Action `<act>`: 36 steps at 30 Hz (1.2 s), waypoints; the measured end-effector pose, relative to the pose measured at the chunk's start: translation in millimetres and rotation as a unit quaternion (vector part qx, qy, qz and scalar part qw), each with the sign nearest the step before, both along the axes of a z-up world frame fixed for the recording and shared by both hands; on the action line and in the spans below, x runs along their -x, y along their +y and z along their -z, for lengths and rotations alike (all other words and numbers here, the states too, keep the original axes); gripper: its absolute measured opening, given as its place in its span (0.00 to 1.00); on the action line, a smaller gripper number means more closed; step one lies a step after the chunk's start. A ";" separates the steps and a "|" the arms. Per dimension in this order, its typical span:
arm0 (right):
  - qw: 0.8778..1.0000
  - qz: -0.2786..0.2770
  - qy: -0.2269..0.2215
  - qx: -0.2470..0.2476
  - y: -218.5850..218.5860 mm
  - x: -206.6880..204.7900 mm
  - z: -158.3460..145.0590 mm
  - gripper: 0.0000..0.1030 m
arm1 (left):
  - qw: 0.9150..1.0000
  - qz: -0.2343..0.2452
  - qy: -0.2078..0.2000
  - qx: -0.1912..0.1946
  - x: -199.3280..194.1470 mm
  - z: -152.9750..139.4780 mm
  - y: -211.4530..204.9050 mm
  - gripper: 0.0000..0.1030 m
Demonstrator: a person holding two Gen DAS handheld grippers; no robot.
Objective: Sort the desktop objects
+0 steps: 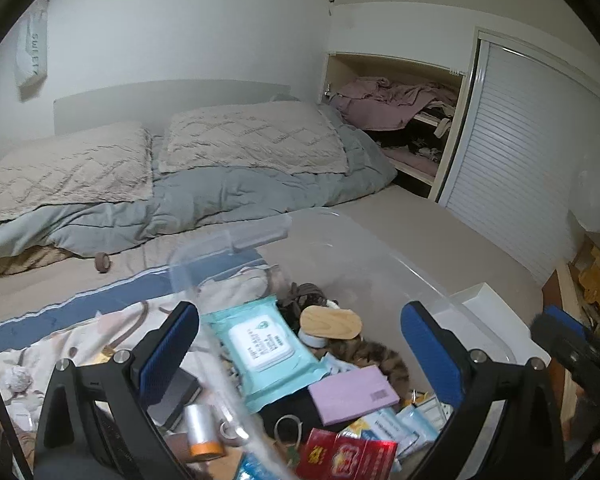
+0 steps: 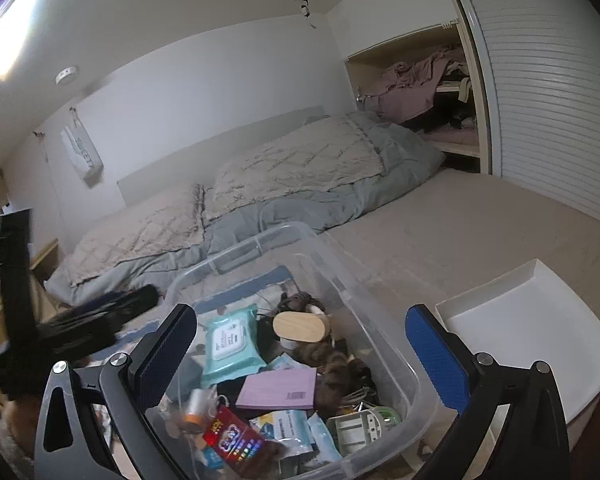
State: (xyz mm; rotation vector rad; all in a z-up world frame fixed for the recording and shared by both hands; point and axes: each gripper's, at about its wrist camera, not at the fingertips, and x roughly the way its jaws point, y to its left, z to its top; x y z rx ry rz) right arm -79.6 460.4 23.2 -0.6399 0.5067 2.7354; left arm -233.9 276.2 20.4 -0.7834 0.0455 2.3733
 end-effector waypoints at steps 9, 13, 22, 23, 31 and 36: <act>1.000 -0.018 0.000 -0.009 -20.1 -12.0 -13.8 1.00 | 1.000 -0.012 0.016 -0.004 -31.2 -14.6 -41.3 0.99; 0.999 -0.025 0.002 -0.028 -37.0 -24.3 -25.9 1.00 | 1.000 -0.015 0.018 -0.006 -46.9 -20.1 -54.9 0.99; 0.997 -0.046 0.001 -0.056 -81.4 -56.1 -35.6 1.00 | 0.999 -0.020 0.043 0.004 -94.0 -30.6 -88.8 0.99; 0.997 -0.047 0.000 -0.056 -84.7 -58.8 -34.6 1.00 | 0.999 -0.019 0.047 0.001 -101.8 -31.1 -94.4 0.99; 0.998 -0.038 -0.004 -0.056 -102.3 -86.8 -27.6 1.00 | 0.997 -0.026 0.066 0.012 -140.5 -28.9 -118.6 0.99; 0.997 -0.043 -0.013 -0.067 -114.6 -101.5 -17.0 1.00 | 0.997 -0.036 0.066 0.014 -160.4 -21.2 -132.2 0.99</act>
